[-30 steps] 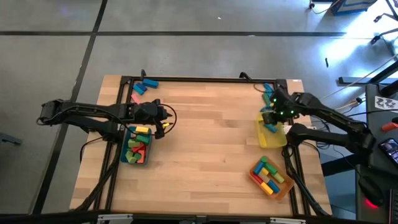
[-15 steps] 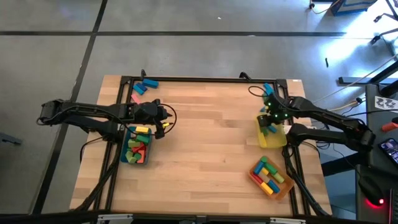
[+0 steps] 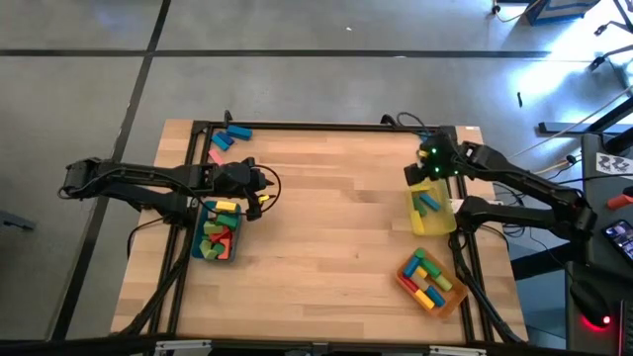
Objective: Sort blocks by size
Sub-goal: Put the green rectangular block into the yellow bin
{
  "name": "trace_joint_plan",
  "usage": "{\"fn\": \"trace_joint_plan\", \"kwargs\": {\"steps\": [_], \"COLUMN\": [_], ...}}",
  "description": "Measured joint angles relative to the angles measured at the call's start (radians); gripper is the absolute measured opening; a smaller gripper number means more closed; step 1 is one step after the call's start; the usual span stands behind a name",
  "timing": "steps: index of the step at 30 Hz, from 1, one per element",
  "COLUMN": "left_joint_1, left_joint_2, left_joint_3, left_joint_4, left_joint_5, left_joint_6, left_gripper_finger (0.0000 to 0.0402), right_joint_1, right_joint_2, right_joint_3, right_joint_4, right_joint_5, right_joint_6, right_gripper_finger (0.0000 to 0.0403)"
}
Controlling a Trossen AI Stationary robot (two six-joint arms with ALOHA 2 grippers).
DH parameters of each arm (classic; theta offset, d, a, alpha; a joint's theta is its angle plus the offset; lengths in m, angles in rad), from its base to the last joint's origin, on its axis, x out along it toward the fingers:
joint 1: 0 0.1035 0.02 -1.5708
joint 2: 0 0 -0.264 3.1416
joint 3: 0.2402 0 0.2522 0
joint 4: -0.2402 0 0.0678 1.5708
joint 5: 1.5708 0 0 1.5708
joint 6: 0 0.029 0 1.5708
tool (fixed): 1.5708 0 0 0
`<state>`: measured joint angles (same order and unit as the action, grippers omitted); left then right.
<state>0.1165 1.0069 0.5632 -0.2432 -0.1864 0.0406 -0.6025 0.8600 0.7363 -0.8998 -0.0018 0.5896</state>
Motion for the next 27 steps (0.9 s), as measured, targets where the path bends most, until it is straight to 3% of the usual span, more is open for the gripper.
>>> {"fn": "trace_joint_plan", "kwargs": {"steps": [7,15,22,27], "left_joint_1": [0.0,0.0,0.0,0.0], "left_joint_2": [0.0,0.0,0.0,0.0], "left_joint_3": [0.0,0.0,0.0,0.0], "left_joint_4": [0.0,0.0,0.001,0.001], "left_joint_5": [0.0,0.0,0.0,0.0], "left_joint_6": [0.0,0.001,0.004,0.004], "left_gripper_finger": [0.0169,0.0169,0.0169,0.0169], "right_joint_1": [-0.024,-0.171,-0.278,-0.337], "right_joint_2": [0.087,0.33,0.507,0.589], "right_joint_3": [0.0,-0.001,0.0,0.027], "right_joint_4": [0.085,0.12,0.286,0.298], "right_joint_5": [0.101,0.23,0.228,0.264], "right_joint_6": [-0.015,-0.15,-0.256,-0.302], "right_gripper_finger": [0.0225,0.0184,0.0132,0.0082]}}
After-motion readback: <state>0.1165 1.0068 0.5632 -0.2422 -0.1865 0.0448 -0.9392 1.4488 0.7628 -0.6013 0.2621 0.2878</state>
